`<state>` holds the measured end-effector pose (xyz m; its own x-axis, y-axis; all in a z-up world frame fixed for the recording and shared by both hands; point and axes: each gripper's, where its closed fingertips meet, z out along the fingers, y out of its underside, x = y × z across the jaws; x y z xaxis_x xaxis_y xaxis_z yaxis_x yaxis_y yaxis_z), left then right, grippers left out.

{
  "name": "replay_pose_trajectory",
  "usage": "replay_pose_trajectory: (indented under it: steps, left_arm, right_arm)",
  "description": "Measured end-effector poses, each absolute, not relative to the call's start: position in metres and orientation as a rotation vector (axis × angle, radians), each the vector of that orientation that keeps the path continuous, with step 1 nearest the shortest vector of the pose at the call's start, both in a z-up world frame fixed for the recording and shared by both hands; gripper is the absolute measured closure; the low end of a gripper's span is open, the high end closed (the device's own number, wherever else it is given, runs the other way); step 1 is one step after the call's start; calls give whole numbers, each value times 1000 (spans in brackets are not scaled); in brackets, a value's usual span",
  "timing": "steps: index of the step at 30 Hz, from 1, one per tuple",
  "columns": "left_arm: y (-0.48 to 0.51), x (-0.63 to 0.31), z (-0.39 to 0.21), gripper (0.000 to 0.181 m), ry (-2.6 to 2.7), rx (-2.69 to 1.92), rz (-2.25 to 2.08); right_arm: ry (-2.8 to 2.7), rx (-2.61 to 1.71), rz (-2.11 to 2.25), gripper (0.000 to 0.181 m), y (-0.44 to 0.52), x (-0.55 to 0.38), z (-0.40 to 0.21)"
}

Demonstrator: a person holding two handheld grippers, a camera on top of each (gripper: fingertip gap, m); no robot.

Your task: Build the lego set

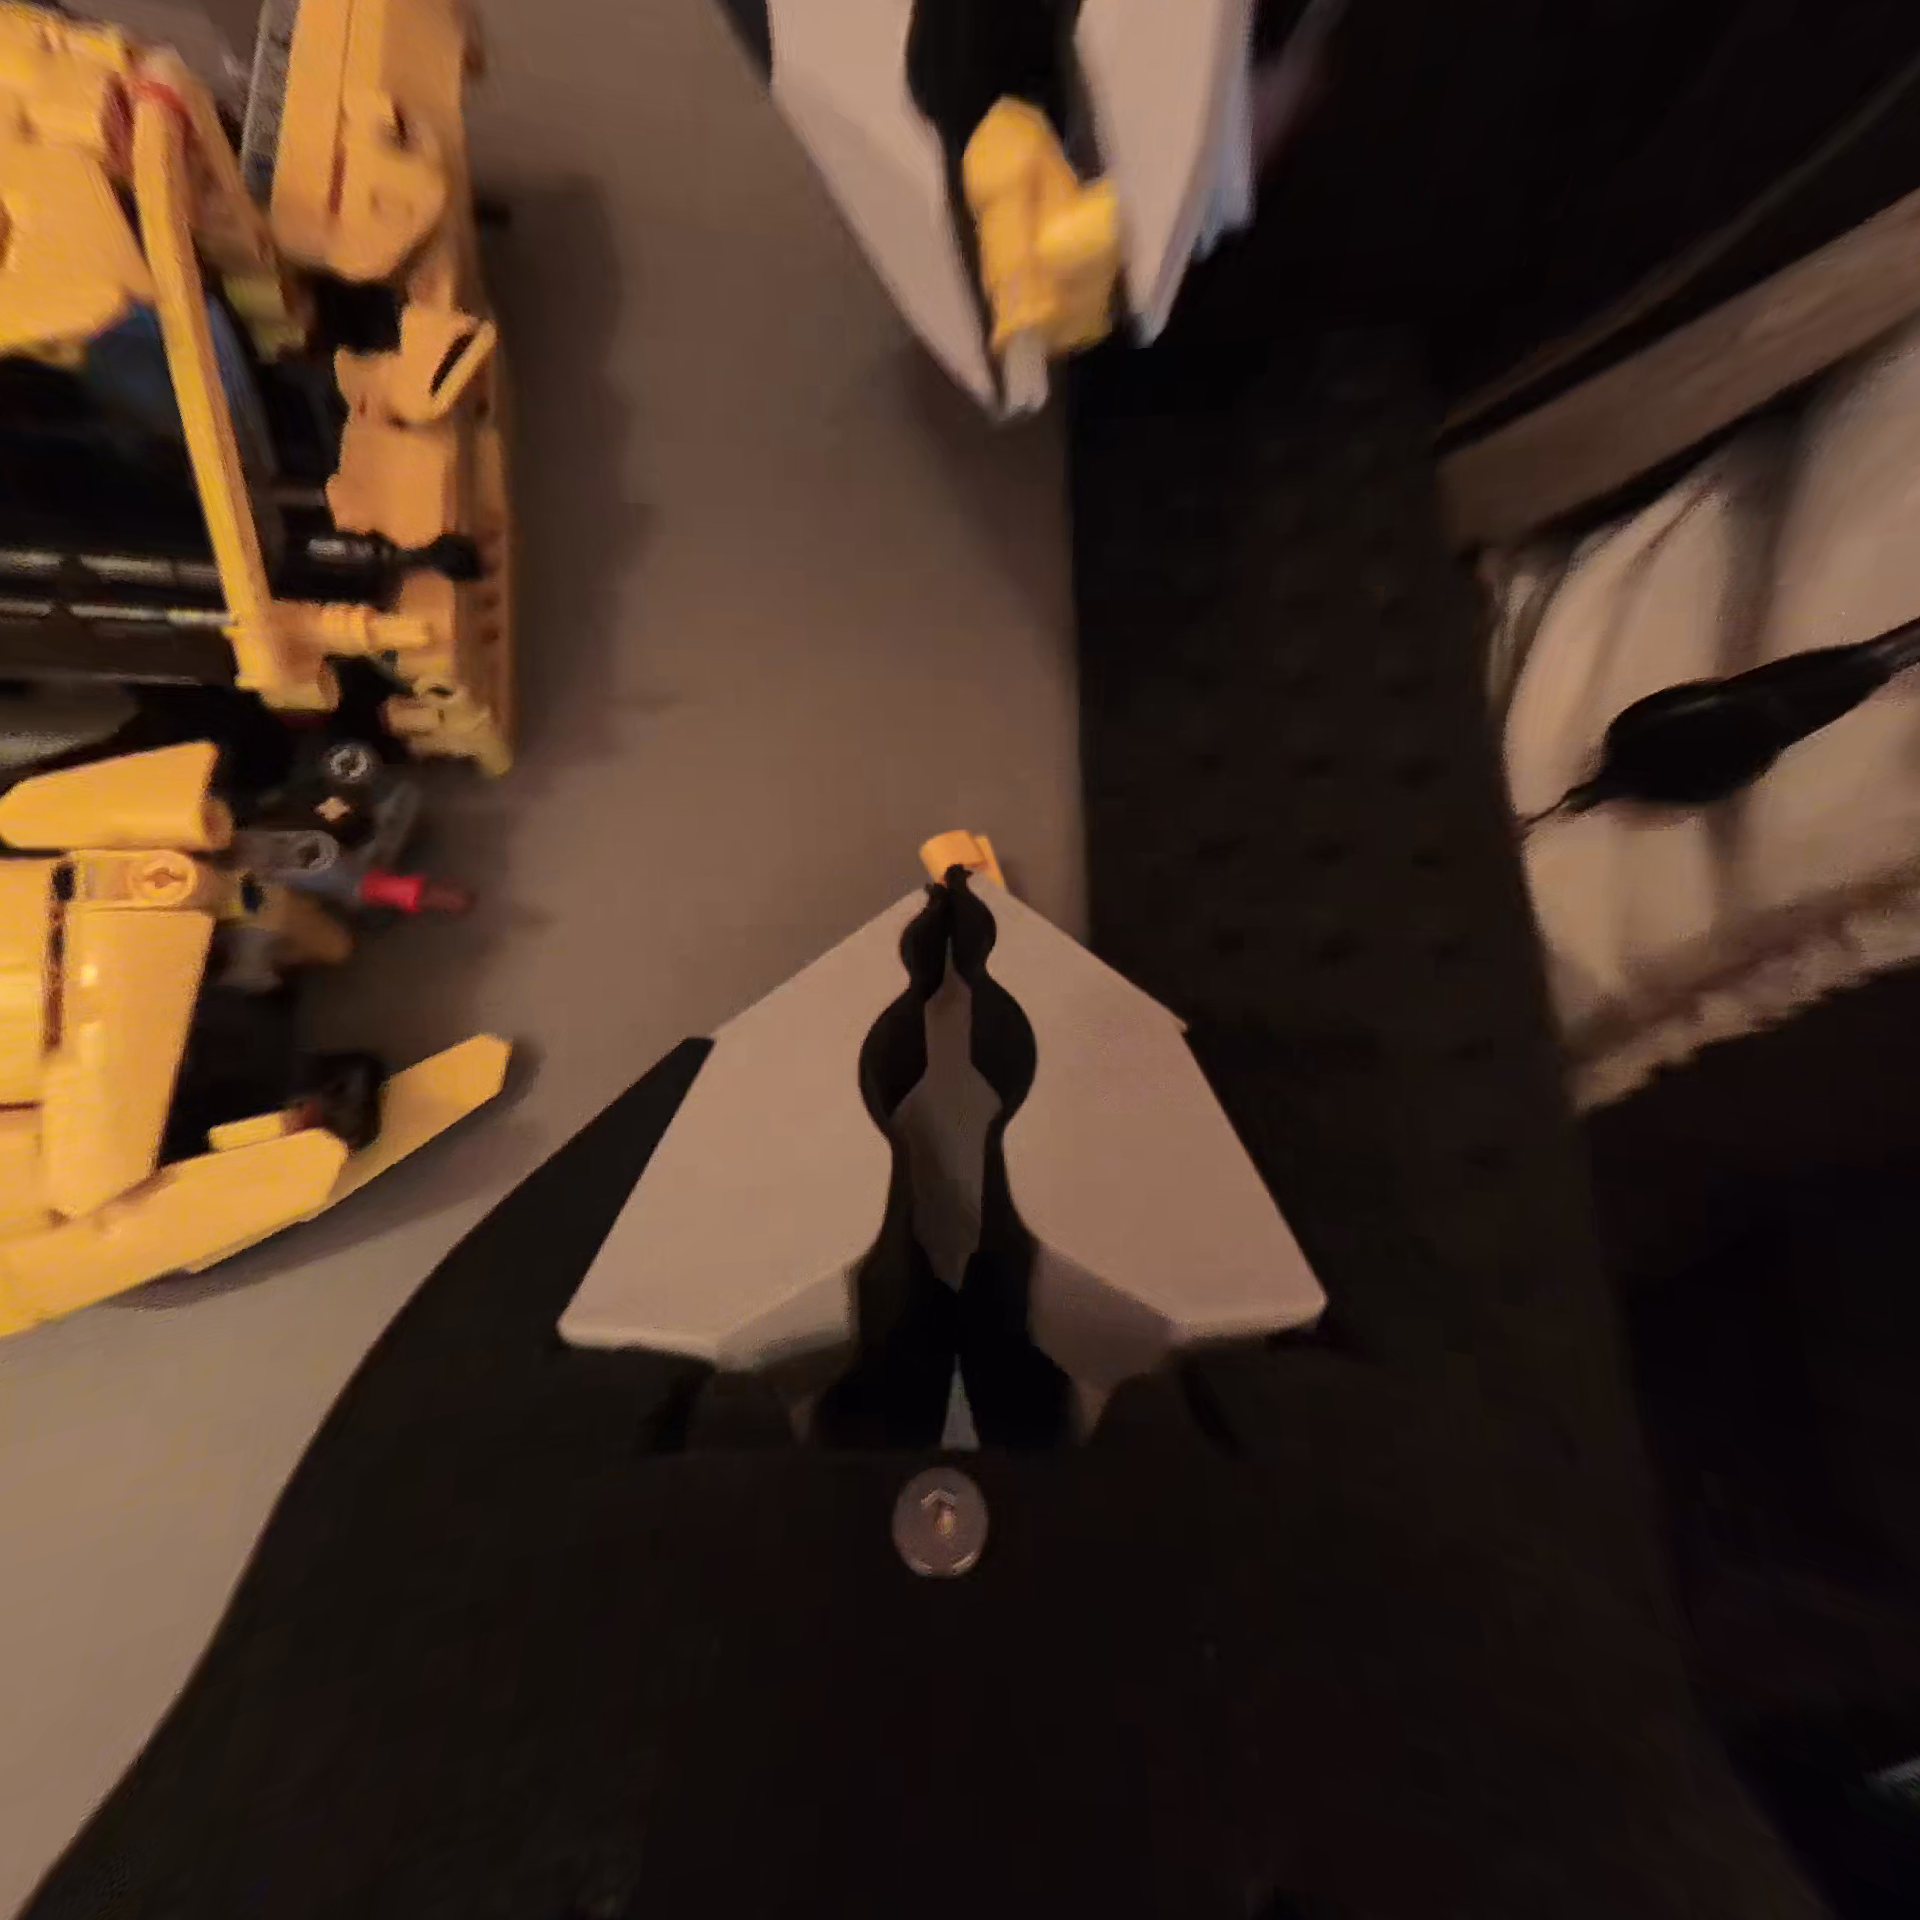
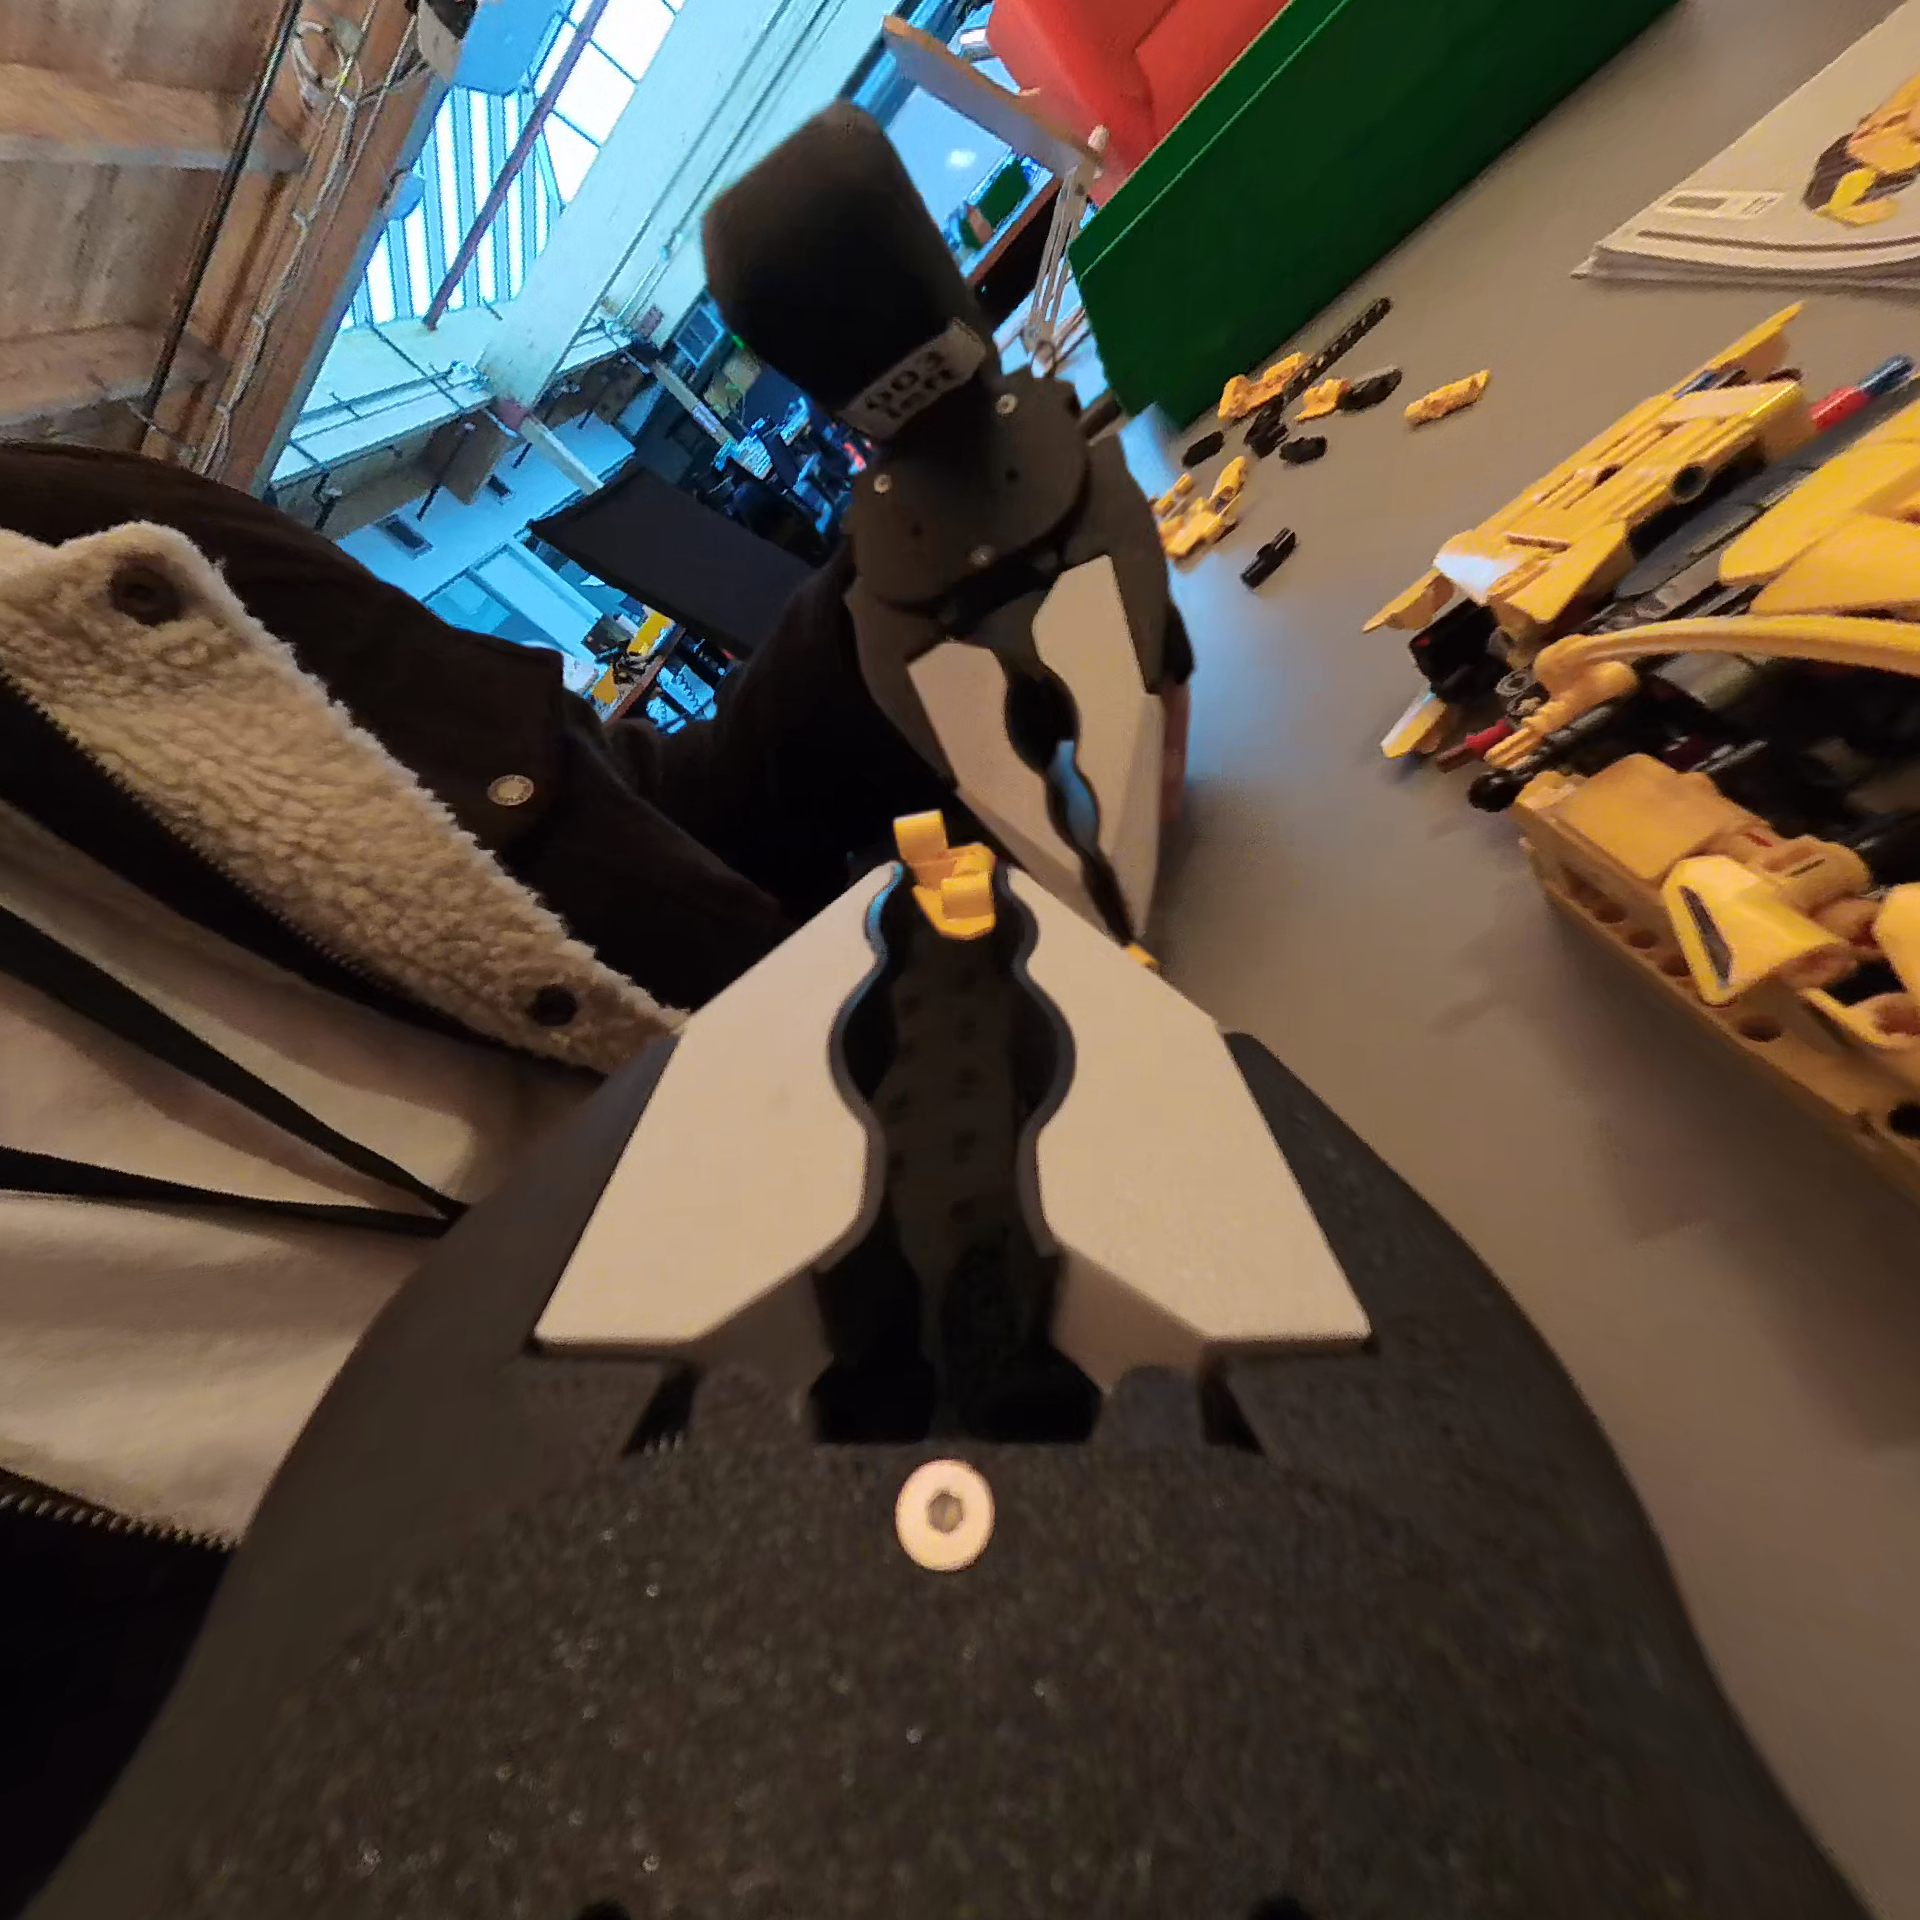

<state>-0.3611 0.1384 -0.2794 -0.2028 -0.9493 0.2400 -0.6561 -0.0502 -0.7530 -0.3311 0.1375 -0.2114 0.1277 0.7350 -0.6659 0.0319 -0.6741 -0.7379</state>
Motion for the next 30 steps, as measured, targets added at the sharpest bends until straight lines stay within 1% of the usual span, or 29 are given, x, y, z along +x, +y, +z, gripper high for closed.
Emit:
replay_pose_trajectory:
  steps: [4,8,11,13,17,25,29,30]
  left_arm:
    - [146,-363,-297,181,1974,-1690,-1036]
    - [159,-360,-300,180,1933,-1691,-922]
    - [163,-361,-293,167,1859,-1711,-919]
    - [161,-360,-287,166,1824,-1680,-963]
    - [161,-356,-292,166,1873,-1625,-914]
    - [159,-355,-300,165,1900,-1650,-904]
    - [158,-353,-301,166,1901,-1642,-903]
    - [157,-353,-301,170,1903,-1635,-909]
  right_arm:
    - [-715,-1826,1599,167,139,-328,-209]
    - [-726,-1830,1604,167,137,-329,-210]
    - [-722,-1823,1613,167,136,-329,-208]
    - [-719,-1819,1624,167,136,-329,-207]
    - [-738,-1821,1632,167,133,-331,-208]
    - [-728,-1816,1639,167,133,-329,-207]
    - [-727,-1815,1641,167,133,-329,-207]
    - [-728,-1816,1639,167,133,-329,-207]
